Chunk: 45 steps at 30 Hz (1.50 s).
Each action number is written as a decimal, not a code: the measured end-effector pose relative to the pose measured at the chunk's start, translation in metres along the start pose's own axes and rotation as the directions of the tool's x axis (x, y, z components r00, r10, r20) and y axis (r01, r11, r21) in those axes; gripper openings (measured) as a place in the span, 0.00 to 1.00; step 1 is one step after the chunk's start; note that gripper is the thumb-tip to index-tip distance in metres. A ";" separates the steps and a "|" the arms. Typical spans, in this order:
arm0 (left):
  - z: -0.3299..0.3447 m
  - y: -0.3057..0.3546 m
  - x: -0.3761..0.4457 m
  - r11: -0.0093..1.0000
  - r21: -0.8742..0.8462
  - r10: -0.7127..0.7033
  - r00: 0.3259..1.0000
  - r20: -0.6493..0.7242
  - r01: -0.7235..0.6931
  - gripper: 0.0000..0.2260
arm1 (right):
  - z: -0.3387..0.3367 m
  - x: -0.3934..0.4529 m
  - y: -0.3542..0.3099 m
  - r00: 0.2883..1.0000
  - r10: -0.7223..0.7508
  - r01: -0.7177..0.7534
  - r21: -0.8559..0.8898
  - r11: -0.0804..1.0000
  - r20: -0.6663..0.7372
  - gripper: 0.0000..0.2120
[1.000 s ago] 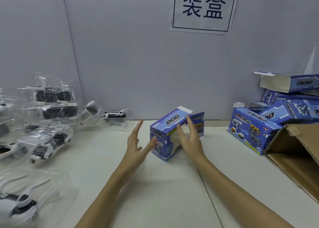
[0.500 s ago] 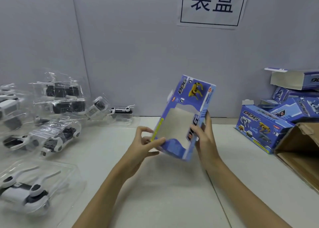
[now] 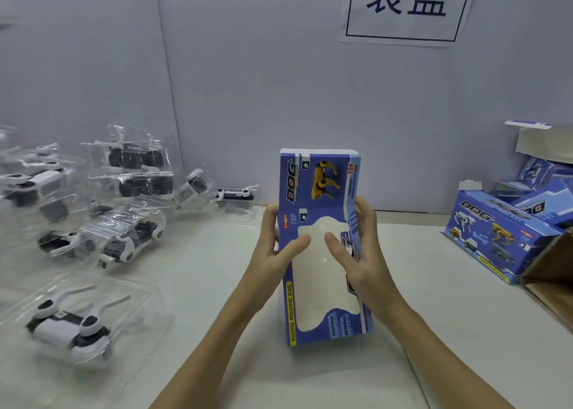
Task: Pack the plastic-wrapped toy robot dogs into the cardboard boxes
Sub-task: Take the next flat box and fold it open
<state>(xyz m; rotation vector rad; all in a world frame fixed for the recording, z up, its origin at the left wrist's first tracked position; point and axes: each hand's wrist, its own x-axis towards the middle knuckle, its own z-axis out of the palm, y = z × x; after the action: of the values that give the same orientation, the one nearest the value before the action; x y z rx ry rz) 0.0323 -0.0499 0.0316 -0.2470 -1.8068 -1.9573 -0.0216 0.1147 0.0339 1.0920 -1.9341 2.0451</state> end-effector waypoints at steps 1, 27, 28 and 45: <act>0.002 0.000 -0.001 1.000 -0.002 0.002 1.000 0.000 -0.002 0.23 | -0.001 0.000 0.000 1.000 0.009 -0.009 0.005 1.000 0.019 0.31; -0.008 0.017 0.002 0.994 -0.025 -0.104 0.994 -0.038 0.103 0.28 | -0.010 0.002 -0.013 0.962 0.262 -0.271 0.176 0.946 0.074 0.46; -0.007 0.016 0.001 0.994 -0.036 -0.106 0.994 -0.035 0.104 0.25 | -0.010 0.002 -0.015 0.970 0.235 -0.241 0.172 0.955 0.056 0.45; -0.001 0.011 0.006 0.989 -0.107 0.103 0.995 -0.005 -0.103 0.36 | -0.010 0.001 -0.013 0.988 -0.037 0.049 0.077 0.996 -0.151 0.36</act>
<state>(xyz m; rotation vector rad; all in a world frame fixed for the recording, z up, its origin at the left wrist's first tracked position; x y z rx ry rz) 0.0325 -0.0525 0.0436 -0.3676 -1.6573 -1.9839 -0.0195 0.1256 0.0457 0.9569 -1.7566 2.1322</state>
